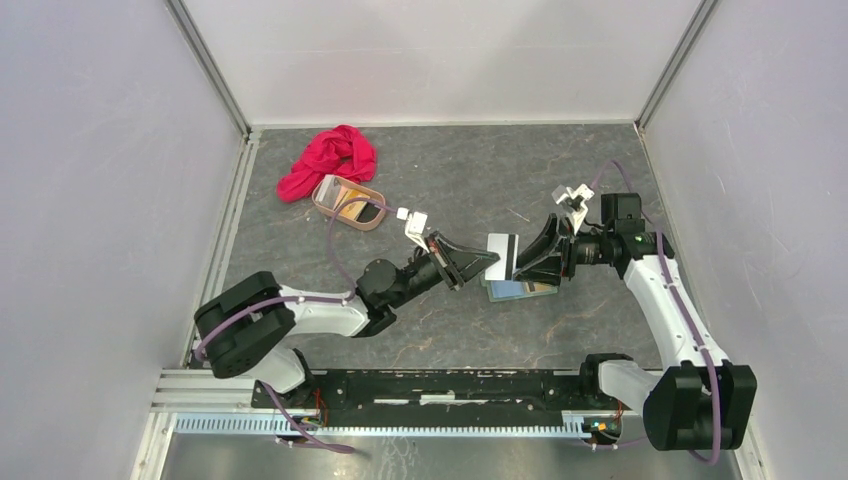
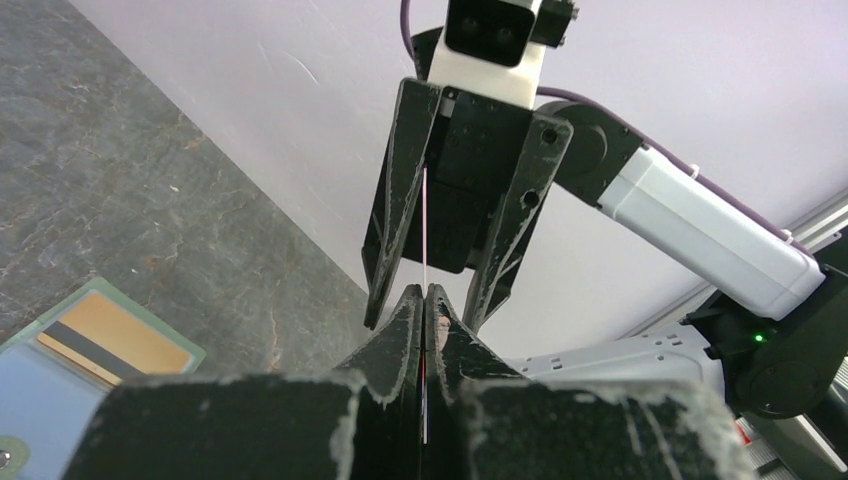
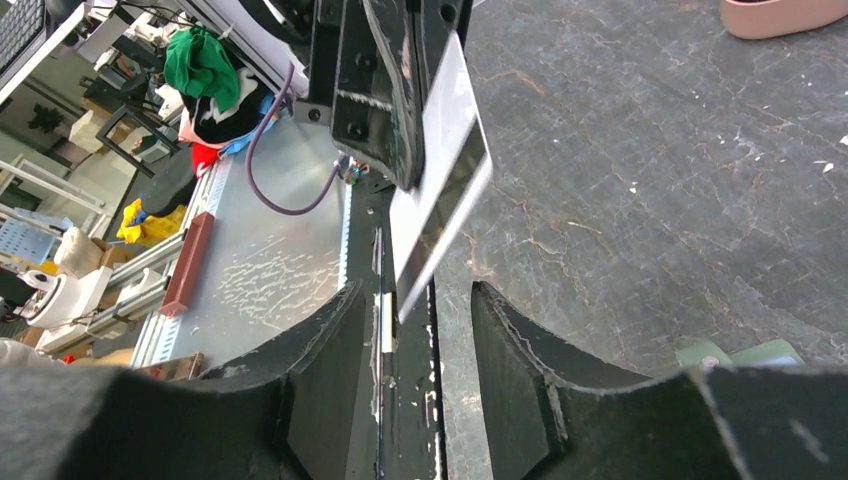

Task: Put the credit cards into the card holder
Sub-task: Pick up the credit card from the storage box, then insert the credit card into the card holder.

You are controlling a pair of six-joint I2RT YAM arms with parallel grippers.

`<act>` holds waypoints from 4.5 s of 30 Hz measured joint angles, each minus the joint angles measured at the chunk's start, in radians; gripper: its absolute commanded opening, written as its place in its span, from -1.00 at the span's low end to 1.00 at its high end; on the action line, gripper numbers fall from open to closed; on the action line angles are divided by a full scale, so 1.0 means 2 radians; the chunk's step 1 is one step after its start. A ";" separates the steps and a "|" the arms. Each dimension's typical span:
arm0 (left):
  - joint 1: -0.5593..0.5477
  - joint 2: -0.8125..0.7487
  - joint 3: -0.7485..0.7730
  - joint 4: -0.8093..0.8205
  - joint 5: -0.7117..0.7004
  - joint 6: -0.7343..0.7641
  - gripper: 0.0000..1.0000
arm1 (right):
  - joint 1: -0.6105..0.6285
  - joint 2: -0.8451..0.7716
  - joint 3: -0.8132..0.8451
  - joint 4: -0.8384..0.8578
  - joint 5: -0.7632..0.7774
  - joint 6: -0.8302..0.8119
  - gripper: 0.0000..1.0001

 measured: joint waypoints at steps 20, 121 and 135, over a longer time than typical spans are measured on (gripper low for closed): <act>-0.019 0.057 0.020 0.053 -0.016 0.000 -0.96 | 0.000 0.006 0.024 -0.018 -0.004 0.020 -0.35; -0.041 0.131 0.112 -0.400 -0.169 0.098 0.57 | -0.130 0.326 0.006 0.051 0.183 -0.075 -1.00; -0.041 0.157 0.132 -0.425 -0.161 0.098 0.39 | -0.130 0.362 0.009 0.019 0.169 -0.099 -1.00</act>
